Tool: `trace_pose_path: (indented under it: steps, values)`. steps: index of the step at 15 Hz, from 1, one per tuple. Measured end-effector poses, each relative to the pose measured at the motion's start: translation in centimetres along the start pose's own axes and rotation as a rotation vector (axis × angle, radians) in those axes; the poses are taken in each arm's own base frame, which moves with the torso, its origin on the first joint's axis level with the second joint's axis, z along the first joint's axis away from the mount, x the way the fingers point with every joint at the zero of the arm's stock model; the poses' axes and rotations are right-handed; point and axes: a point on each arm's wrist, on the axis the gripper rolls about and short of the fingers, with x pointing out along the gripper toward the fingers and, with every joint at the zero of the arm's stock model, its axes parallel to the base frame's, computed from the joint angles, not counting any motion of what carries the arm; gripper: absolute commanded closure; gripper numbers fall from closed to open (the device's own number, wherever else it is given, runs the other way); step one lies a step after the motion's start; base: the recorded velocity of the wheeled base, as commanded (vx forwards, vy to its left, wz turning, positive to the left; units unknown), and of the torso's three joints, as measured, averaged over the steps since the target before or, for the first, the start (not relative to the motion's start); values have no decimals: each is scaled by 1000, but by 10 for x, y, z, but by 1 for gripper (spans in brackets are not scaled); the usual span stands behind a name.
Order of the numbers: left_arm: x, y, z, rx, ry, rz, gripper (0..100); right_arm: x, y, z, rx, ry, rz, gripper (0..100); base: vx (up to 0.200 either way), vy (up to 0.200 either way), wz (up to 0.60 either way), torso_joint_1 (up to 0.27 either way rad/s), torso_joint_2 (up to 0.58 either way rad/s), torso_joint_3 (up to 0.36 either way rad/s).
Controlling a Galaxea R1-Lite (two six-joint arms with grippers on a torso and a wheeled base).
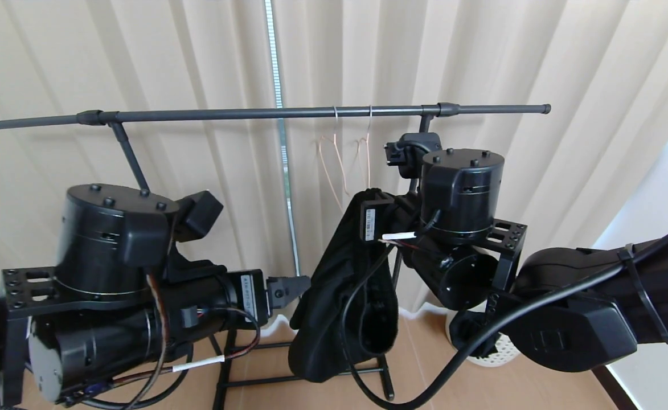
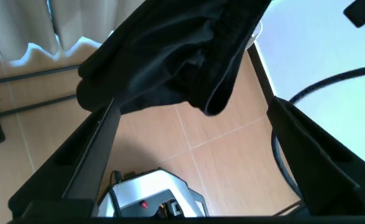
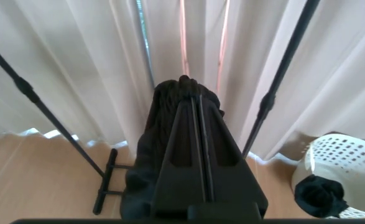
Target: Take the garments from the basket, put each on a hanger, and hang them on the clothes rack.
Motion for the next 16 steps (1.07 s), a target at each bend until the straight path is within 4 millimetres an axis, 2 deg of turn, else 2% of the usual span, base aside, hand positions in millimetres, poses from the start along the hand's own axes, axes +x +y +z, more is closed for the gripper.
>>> trace_pose_path:
  steps: [6, 16]
  values:
    - [41, -10, -23, -15, -22, 81, 0, -9, 15, 0, 32, -18, -10, 100, 0, 0, 0, 0, 0, 0]
    - [48, -30, -35, 1, -41, 28, 0, -25, 32, 1, 49, -22, 48, 100, 0, 0, 0, 0, 0, 0]
